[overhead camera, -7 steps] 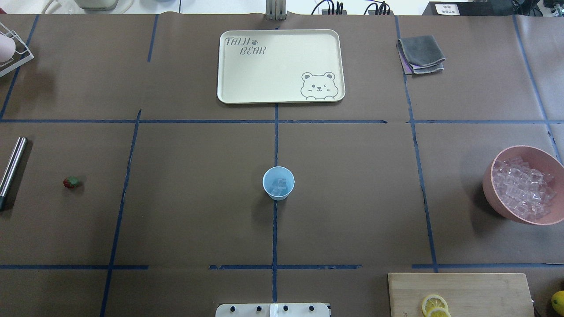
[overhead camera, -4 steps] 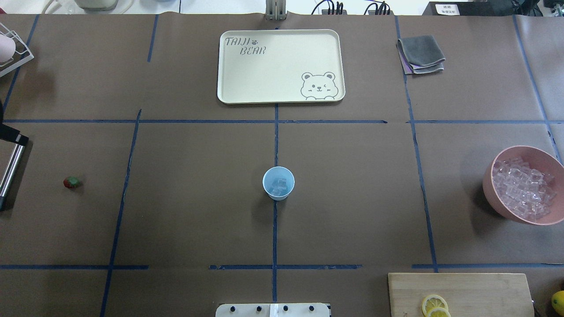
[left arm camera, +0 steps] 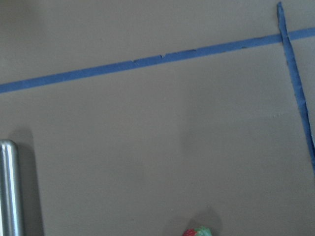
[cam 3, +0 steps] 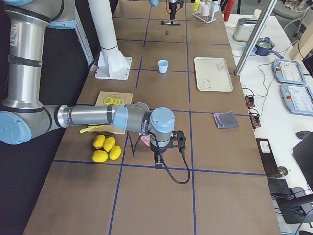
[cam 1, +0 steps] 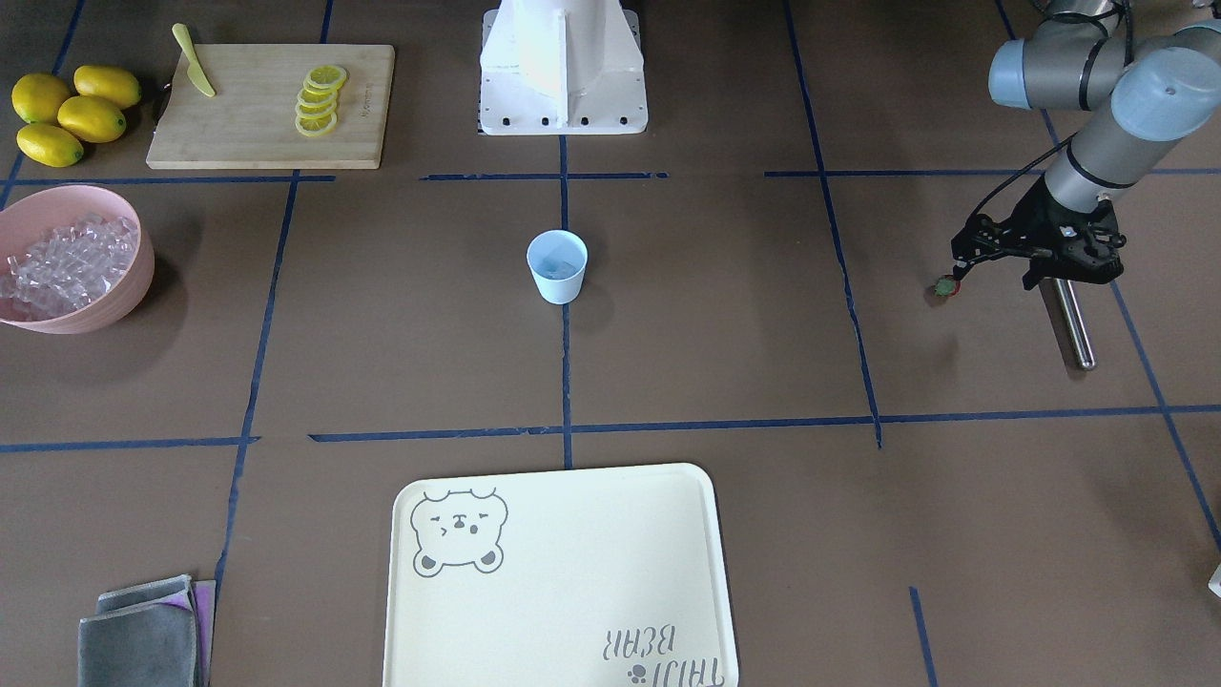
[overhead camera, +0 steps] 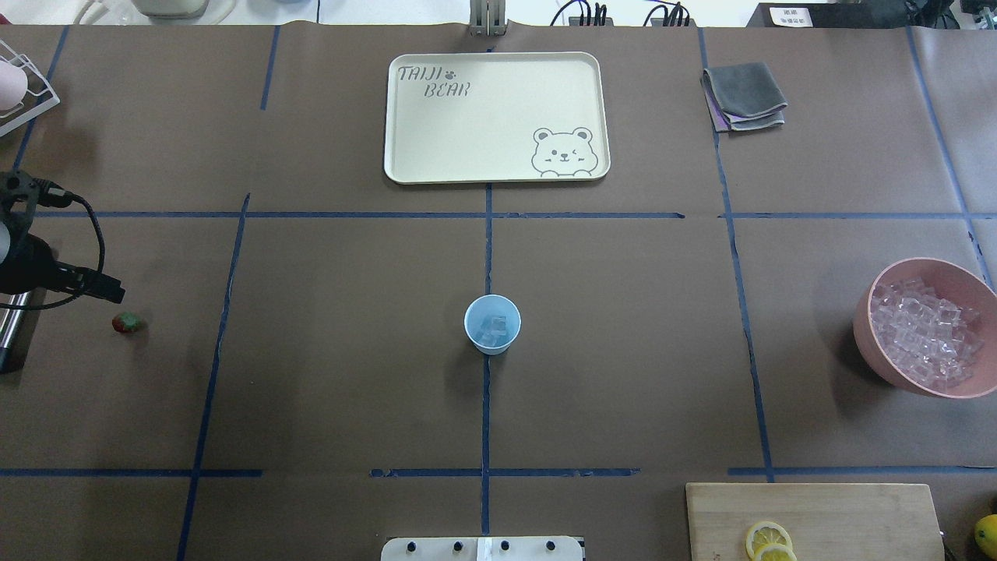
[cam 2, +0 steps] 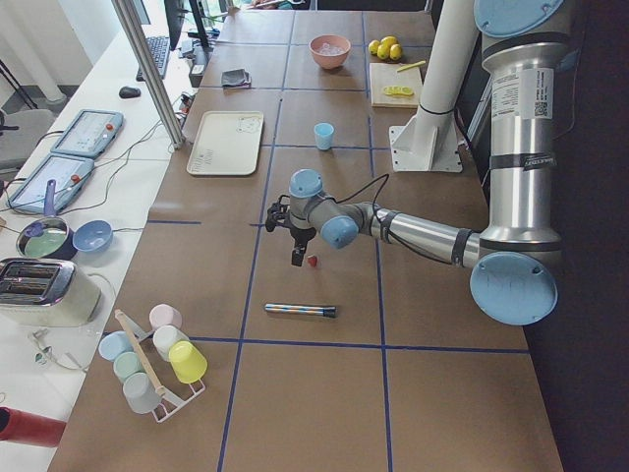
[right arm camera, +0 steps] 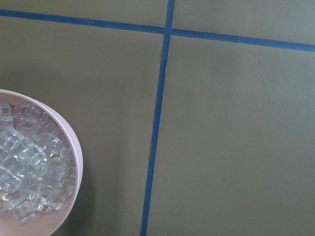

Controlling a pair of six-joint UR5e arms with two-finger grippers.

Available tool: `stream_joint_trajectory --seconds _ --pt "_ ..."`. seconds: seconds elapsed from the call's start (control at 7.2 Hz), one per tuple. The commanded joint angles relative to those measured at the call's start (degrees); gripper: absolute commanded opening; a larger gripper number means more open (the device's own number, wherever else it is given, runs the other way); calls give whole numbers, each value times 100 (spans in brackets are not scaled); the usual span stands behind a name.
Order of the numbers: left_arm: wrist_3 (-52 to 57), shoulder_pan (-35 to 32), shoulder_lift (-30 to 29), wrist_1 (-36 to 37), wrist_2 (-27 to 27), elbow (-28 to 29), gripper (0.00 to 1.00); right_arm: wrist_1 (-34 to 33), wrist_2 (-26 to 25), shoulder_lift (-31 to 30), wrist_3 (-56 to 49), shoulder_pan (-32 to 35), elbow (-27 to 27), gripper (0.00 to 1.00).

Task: Mash ice and strawberries in cup
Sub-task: 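Close the left gripper on the strawberry and lift it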

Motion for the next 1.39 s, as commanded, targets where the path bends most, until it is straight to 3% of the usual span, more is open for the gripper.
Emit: stream_joint_trajectory --seconds 0.0,0.42,1.25 --pt "-85 234 5 -55 57 130 100 -2 0 0 -11 4 -8 99" --pt "-94 402 -21 -545 5 630 100 6 0 0 -11 -5 -8 99" --pt "-603 596 -171 -591 31 579 100 -2 -9 0 -3 -5 -17 99"
